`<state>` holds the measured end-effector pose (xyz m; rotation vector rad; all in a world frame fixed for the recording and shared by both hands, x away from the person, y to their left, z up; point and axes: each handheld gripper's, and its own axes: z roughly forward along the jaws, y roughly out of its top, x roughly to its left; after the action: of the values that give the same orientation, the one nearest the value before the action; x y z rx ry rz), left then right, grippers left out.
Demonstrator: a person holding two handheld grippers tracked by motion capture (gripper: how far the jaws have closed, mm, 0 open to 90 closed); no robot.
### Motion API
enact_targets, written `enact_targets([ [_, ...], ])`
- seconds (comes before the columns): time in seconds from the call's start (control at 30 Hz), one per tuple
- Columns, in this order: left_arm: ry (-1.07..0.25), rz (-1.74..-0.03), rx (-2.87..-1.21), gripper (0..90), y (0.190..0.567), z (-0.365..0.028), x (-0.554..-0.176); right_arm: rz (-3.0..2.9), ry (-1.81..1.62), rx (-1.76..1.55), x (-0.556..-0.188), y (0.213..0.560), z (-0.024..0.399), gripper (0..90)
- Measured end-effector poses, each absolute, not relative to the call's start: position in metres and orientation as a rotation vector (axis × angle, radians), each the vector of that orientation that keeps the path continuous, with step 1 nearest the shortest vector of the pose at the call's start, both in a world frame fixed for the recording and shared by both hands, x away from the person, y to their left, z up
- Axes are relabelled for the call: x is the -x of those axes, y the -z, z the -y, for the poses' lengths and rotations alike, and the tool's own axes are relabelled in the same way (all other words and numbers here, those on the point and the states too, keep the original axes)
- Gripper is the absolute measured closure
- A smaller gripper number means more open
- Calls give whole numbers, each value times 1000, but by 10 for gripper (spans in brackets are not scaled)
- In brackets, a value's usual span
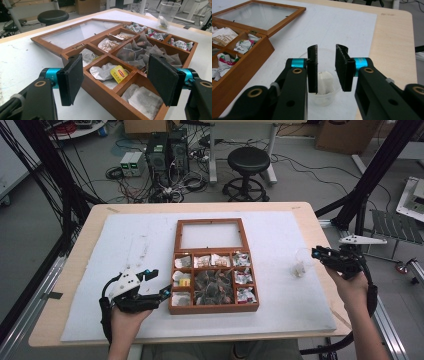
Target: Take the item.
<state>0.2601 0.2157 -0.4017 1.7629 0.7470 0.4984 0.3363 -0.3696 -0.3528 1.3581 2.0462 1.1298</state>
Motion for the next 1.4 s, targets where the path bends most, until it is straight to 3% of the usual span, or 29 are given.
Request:
enact_targets([
  [0.37,-519,-743,-1730,294,396,-221,-258,-1994,-1203,-1284,-322,338,359,520],
  [0.47,-537,-750,-1720,293,394,-224,-256,-1956,-1253,-1251,-312,335,349,412],
  [0.67,-554,-762,-1690,259,390,-225,-254,-1945,-1322,-1164,-300,332,330,315],
  [1.4,-623,-785,-1659,241,384,-234,-235,-1955,-1404,-1025,-276,353,289,236],
])
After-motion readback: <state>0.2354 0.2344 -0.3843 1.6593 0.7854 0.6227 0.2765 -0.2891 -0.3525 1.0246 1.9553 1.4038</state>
